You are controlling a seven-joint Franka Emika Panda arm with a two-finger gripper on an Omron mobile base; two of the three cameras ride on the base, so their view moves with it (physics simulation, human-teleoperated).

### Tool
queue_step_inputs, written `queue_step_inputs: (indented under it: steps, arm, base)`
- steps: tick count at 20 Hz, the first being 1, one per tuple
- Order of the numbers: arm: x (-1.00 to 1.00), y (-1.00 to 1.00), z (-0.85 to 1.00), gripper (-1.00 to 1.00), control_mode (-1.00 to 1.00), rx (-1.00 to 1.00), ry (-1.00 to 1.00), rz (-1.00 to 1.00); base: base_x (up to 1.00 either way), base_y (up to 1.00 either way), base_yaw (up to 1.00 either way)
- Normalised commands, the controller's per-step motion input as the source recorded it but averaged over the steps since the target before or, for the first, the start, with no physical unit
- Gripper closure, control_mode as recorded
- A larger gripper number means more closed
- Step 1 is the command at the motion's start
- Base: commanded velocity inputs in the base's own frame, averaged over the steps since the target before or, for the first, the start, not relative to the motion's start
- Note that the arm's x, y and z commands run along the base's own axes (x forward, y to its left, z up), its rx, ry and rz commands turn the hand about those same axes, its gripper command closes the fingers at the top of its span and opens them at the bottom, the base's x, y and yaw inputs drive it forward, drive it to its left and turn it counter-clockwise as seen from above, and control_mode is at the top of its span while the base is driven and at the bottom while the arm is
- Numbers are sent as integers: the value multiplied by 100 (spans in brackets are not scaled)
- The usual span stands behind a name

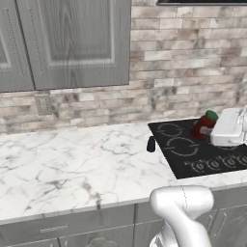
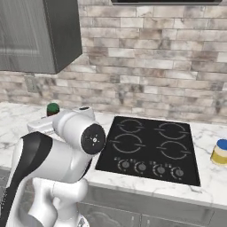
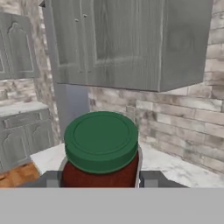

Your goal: Collect the paprika, mayonnaise, and shaker from the cabinet and place them next to the stove.

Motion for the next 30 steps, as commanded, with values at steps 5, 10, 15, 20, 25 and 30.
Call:
queue_step_inputs:
  steps: [5,10,15,20,25,30]
  arm:
    - [48,0,-90,100,-100,-2,20,12]
    - [6,-3,-100,100,-100,-8,17,6]
    - [0,0,-63,100,-100,-2,-7,3]
    - [5,0,-46,100,-100,0,-11,5]
    - [40,2,-43,100,-100,-5,-1,13]
    - [46,0,-26,100,-100,-10,0,15]
  base:
    - [0,0,0]
    - [0,0,0]
    - [0,0,0]
    - [0,0,0]
    - [0,0,0]
    - [0,0,0]
